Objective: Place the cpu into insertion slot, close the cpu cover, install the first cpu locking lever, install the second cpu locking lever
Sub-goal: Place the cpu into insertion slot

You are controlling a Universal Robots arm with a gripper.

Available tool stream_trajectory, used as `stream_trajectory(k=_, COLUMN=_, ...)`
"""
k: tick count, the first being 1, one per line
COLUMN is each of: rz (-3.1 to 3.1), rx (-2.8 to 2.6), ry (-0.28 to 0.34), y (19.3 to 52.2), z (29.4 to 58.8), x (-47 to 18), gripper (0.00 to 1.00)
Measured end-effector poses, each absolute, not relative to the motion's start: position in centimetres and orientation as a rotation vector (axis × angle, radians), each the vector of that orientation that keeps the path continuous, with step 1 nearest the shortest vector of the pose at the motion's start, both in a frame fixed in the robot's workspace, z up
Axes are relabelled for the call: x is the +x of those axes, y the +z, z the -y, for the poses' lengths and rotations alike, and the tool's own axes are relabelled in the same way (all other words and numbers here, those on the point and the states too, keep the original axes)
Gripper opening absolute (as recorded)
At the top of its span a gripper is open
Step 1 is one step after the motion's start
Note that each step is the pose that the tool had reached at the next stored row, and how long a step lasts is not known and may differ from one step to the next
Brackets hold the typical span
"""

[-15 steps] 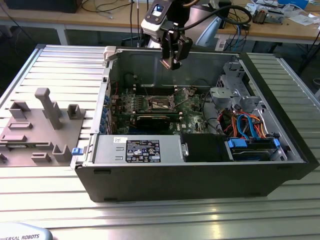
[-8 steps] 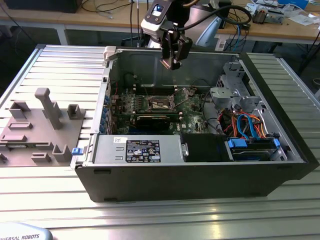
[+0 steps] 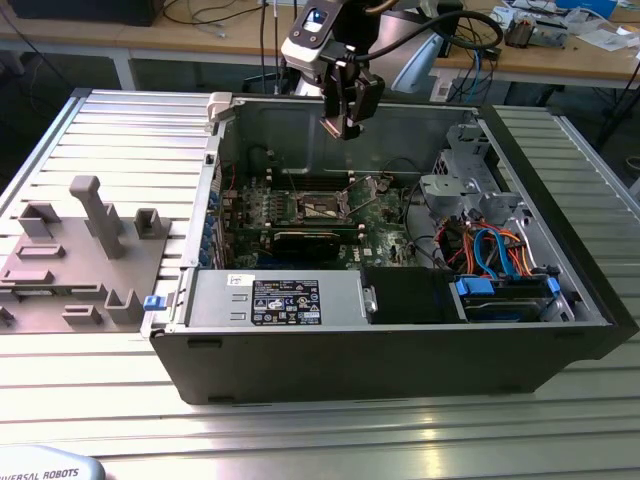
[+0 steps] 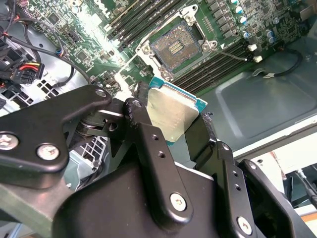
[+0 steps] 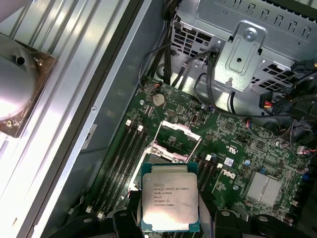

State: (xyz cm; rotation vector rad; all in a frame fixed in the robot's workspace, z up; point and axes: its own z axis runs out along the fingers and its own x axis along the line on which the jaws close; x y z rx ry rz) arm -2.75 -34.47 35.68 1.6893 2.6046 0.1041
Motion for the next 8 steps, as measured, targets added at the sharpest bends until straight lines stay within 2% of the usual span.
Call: stream_trajectory(k=8, rz=-2.599, rx=1.697, ry=0.104, y=35.68, z=34.47, x=-2.75, gripper=0.54)
